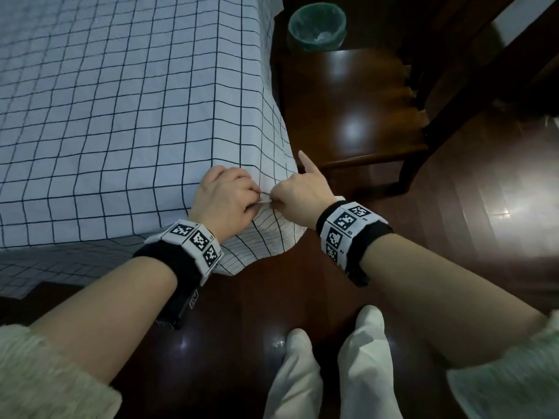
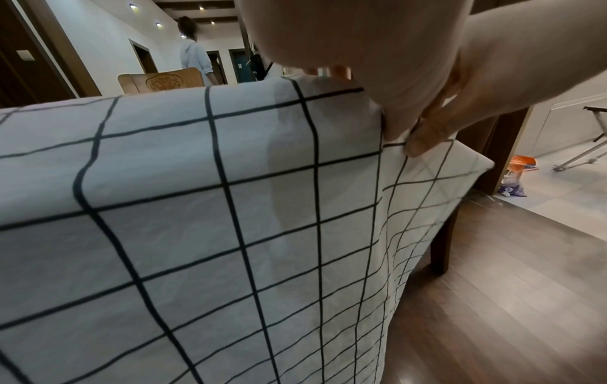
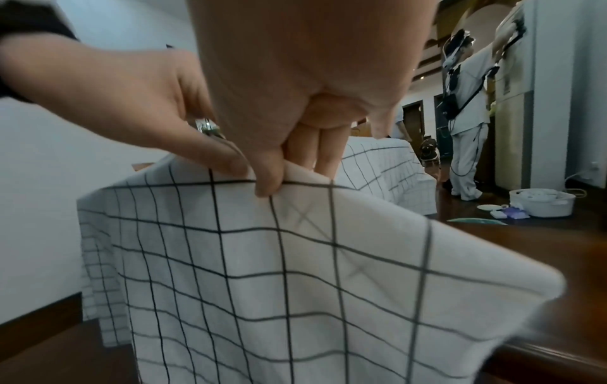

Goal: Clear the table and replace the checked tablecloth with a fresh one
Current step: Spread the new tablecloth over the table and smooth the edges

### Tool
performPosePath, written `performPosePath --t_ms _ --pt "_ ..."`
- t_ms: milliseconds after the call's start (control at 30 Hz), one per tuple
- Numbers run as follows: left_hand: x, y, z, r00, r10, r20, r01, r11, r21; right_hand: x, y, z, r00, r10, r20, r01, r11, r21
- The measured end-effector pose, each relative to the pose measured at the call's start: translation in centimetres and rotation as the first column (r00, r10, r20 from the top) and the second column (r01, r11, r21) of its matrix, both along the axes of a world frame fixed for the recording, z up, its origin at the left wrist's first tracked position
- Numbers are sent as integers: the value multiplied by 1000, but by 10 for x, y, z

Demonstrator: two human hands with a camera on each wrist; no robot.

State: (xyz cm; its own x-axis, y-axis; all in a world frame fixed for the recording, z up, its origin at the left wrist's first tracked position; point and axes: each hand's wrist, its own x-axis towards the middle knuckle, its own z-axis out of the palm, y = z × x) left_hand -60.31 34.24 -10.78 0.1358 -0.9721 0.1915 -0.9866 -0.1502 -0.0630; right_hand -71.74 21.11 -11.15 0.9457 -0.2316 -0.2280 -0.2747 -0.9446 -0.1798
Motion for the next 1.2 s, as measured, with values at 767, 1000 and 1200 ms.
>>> performPosePath --t_ms 767,1000,1200 --pt "-15 -3 4 979 189 -76 -183 979 87 -40 -100 -39 980 153 -123 -141 984 105" --pt "-16 -8 10 979 199 -45 -192 973 129 -36 -115 -32 949 104 -297 -103 995 19" --pt "-14 -12 9 977 211 -19 -206 968 143 -26 -117 -28 928 -27 -372 -12 995 -102"
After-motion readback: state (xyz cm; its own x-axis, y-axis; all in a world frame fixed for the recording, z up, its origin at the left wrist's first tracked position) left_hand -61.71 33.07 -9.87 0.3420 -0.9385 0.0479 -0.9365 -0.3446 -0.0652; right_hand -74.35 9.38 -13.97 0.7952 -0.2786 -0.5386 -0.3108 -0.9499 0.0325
